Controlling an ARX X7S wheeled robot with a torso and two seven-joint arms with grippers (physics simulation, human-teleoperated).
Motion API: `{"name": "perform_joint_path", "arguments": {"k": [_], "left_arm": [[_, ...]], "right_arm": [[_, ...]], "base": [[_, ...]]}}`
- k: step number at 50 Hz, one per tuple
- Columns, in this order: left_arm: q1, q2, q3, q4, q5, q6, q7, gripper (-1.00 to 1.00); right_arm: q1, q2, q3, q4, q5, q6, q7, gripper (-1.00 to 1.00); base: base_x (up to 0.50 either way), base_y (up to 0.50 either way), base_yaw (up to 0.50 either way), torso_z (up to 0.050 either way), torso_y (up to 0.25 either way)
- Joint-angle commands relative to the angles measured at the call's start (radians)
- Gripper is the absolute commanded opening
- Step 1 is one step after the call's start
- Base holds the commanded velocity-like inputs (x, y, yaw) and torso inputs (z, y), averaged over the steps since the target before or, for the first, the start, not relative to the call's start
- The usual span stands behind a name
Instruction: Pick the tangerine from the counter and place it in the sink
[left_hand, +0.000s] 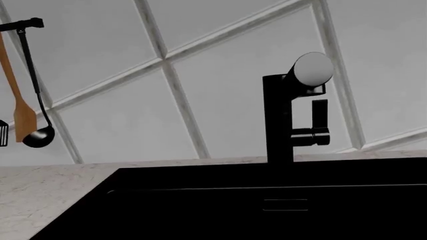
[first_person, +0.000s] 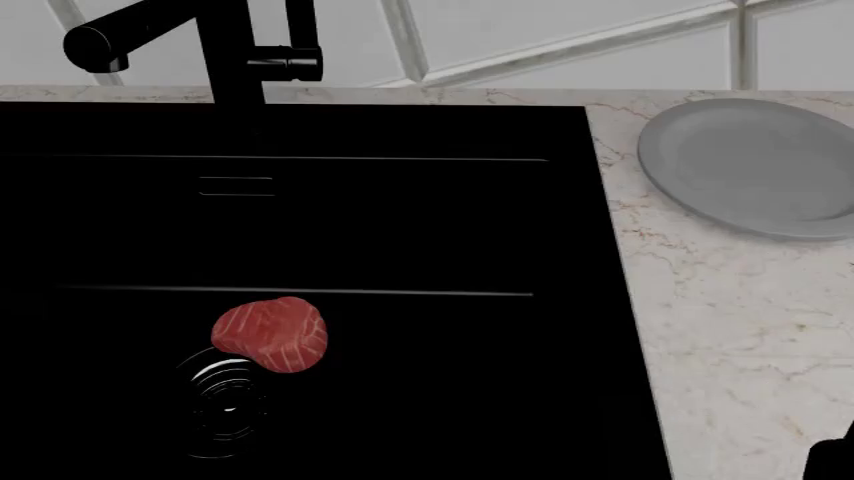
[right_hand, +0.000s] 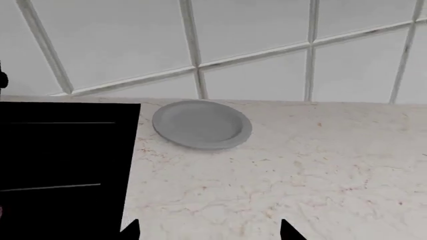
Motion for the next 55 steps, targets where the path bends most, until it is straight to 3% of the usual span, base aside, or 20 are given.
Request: {"name": "perform_joint_path", "arguments": {"k": [1,26,42,55], "left_arm": [[0.002,-0.003,0.002,0.0,-0.003,0.0,-0.003,1.0],[0.008,-0.005,0.009,-0.008,-0.008,0.008,-0.01,1.0],[0.003,-0.006,0.017,-0.011,-0.012,0.004,-0.015,1.0],[0.005,-0.007,0.02,-0.016,-0.014,0.01,-0.018,1.0]], "right_arm": [[-0.137,0.026,0.127,0.006,0.129,0.023,0.063,1.0],[-0.263,-0.096,0.228,0.011,0.101,0.131,0.017,1.0],[-0.336,-0.072,0.238,-0.003,0.127,0.083,0.033,1.0],[-0.302,-0.081,0.203,0.049,0.028,0.122,-0.022,1.0]], "base": [[0.0,0.0,0.0,0.0,0.0],[0.0,0.0,0.0,0.0,0.0],[0.0,0.0,0.0,0.0,0.0],[0.0,0.0,0.0,0.0,0.0]]}}
